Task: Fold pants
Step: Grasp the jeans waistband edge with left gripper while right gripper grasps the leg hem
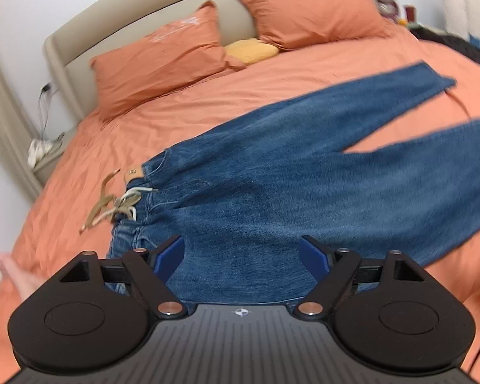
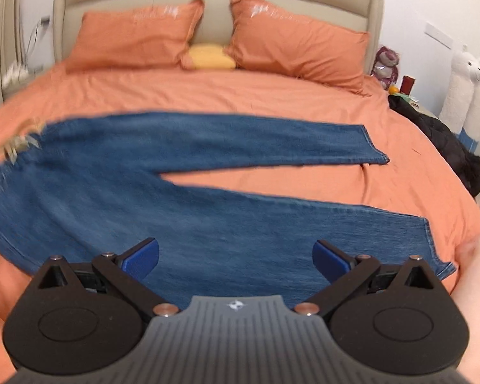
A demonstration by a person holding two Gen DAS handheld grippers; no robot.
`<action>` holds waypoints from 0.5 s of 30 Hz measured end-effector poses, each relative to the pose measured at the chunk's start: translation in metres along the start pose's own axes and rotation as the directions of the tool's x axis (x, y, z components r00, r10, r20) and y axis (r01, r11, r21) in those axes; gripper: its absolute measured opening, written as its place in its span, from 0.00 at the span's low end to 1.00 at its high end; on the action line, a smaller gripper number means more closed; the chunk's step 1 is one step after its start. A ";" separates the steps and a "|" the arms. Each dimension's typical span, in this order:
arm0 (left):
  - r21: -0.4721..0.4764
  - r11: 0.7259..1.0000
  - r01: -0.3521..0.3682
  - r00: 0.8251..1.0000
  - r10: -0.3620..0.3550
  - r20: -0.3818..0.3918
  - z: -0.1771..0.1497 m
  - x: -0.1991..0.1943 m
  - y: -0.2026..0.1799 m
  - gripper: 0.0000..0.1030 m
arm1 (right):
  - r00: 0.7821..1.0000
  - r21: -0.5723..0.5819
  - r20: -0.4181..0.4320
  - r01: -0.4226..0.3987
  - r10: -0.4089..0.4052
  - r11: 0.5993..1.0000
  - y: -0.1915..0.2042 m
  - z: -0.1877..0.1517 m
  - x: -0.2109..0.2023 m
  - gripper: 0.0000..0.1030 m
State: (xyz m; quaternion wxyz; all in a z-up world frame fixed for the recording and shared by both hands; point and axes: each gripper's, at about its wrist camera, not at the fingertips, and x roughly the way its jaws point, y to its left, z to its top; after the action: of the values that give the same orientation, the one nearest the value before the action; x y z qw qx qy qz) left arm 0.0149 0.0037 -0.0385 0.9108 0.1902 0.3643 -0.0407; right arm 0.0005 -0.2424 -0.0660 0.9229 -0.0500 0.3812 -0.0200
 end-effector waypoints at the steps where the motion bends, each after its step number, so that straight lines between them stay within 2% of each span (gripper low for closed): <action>1: 0.027 1.000 0.007 1.000 -0.008 0.004 -0.002 0.004 0.000 0.91 | 1.000 -0.028 -0.010 -0.006 0.006 1.000 -0.004 -0.002 0.006 0.94; 4: 0.115 0.993 0.032 0.999 -0.034 0.011 -0.012 0.016 -0.001 0.91 | 0.999 -0.139 -0.035 -0.010 0.005 0.990 -0.010 -0.011 0.025 0.91; 5: 0.156 0.987 0.038 0.999 -0.039 0.006 -0.016 0.021 -0.003 0.91 | 0.999 -0.179 -0.042 -0.009 0.002 0.984 -0.011 -0.014 0.031 0.87; 7: 0.269 0.963 0.022 1.000 -0.023 0.002 -0.026 0.031 -0.009 0.91 | 0.997 -0.264 -0.074 -0.040 0.021 0.964 -0.014 -0.022 0.045 0.81; 11: 0.494 0.869 0.026 1.000 -0.021 -0.016 -0.051 0.045 -0.023 0.91 | 0.986 -0.388 -0.160 -0.096 0.036 0.917 -0.021 -0.037 0.069 0.81; 15: 0.627 0.777 0.057 0.998 -0.025 -0.061 -0.071 0.060 -0.022 0.91 | 0.974 -0.448 -0.226 -0.111 0.008 0.887 -0.035 -0.046 0.084 0.80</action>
State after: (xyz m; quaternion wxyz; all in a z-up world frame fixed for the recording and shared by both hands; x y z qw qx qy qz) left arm 0.0079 0.0140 -0.1335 0.7850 0.4757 0.3563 -0.1748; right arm 0.0282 -0.2866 -0.1536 0.8380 -0.2515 0.4752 0.0934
